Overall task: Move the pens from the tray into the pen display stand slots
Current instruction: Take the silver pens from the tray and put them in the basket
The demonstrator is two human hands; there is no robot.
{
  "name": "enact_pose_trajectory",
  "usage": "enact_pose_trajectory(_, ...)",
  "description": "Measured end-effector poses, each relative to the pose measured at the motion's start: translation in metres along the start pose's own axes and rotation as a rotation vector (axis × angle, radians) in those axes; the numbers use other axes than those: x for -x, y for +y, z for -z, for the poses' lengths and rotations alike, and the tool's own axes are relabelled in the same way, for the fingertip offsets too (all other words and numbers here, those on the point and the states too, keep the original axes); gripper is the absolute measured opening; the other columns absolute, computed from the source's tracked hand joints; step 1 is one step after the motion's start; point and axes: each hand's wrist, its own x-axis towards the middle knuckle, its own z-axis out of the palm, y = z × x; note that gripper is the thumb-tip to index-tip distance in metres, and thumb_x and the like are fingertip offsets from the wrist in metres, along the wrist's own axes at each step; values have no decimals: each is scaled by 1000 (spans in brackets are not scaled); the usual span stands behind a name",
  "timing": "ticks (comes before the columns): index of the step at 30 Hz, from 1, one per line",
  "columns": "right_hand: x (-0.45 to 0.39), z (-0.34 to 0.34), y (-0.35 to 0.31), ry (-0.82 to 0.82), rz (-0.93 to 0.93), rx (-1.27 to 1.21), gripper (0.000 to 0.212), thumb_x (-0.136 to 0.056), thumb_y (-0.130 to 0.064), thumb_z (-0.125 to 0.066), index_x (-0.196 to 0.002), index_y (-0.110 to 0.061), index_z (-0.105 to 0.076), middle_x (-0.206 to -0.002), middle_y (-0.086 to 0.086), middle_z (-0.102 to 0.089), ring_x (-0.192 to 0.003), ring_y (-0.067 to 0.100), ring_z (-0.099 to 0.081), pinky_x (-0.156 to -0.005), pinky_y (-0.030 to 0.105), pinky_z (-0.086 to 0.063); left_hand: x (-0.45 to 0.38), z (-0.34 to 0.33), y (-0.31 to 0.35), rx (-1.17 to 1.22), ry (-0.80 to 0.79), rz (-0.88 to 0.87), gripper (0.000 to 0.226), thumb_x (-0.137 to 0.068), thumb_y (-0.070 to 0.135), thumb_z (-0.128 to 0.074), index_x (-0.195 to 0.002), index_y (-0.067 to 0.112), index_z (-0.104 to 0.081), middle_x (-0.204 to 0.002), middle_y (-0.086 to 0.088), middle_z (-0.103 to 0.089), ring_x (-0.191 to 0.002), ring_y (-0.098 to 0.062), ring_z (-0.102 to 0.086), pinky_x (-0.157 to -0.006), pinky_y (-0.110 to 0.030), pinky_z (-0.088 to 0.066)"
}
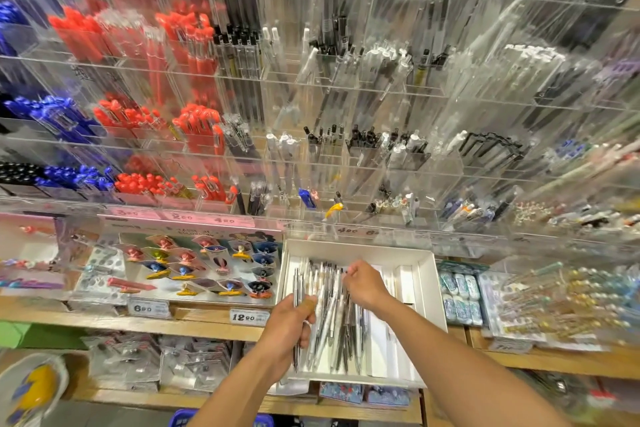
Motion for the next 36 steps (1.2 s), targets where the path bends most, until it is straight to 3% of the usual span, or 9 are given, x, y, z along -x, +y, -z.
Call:
enact_pose_trajectory(3,17,15,-5,47,124,-203,9,-97,-20,-54,-90,-17,-50,-84,1,-57,-72,19,-56,-67,33,-47,0,-3,3,-63,5,-40,14,-95,21,-64,-104,11,-59,-79,3,-62,-48,-9,-37,-49,-23,-36)
enact_pose_trajectory(6,32,25,-15,-78,177,-447,6,-96,-13,-57,-95,-11,-51,-77,3,-64,-63,16,-59,-64,32,-50,-1,-8,7,-100,15,-72,17,-88,22,-73,-95,16,-59,-71,10,-65,-47,-8,-36,-49,-22,-34)
enact_pose_trajectory(12,36,15,-25,-309,185,-674,12,-96,-12,-59,-104,-3,-58,-78,3,-70,-61,16,-63,-58,27,-54,0,-16,9,-143,-46,-45,39,-83,29,-78,-113,13,-60,-79,2,-69,-51,-6,-46,-51,-25,-37)
enact_pose_trajectory(17,-1,6,-16,-41,-36,-395,12,-93,-4,-56,-88,-12,-64,-87,7,-66,-62,15,-59,-61,27,-51,0,-10,5,-69,19,-56,21,-90,23,-70,-102,7,-63,-60,0,-62,-41,-8,-36,-42,-23,-31)
enact_pose_trajectory(20,-18,-4,-10,-23,-107,-146,12,-90,-6,-57,-86,-4,-68,-85,9,-65,-69,20,-58,-63,31,-50,4,-4,4,-101,21,-40,21,-89,24,-71,-97,6,-62,-59,-4,-63,-43,-9,-37,-45,-23,-32)
enact_pose_trajectory(23,-23,-19,-12,-33,-96,55,18,-92,-13,-56,-77,-6,-64,-75,7,-61,-67,20,-56,-66,37,-53,6,-5,4,-93,46,-21,24,-91,26,-69,-102,6,-62,-55,-2,-60,-48,-12,-40,-55,-28,-37)
enact_pose_trajectory(27,-23,-33,-18,91,-104,245,30,-93,-33,-62,-71,-13,-57,-62,-2,-50,-53,13,-46,-48,22,-32,7,-7,8,-29,61,-29,23,-92,22,-68,-103,4,-60,-53,0,-52,-51,-13,-48,-74,-34,-43)
enact_pose_trajectory(30,-25,-38,-22,75,-116,326,30,-94,-30,-61,-71,-11,-56,-72,1,-56,-55,14,-49,-46,22,-31,8,-6,9,42,53,-9,27,-92,16,-68,-110,-2,-59,-53,-3,-49,-49,-14,-47,-65,-31,-44)
enact_pose_trajectory(36,-25,-27,-10,-93,-49,271,38,-95,-28,-55,-62,-14,-44,-61,0,-46,-51,14,-43,-47,23,-33,6,-6,9,44,48,6,18,-94,10,-64,-108,1,-60,-59,0,-53,-53,-12,-45,-54,-26,-42)
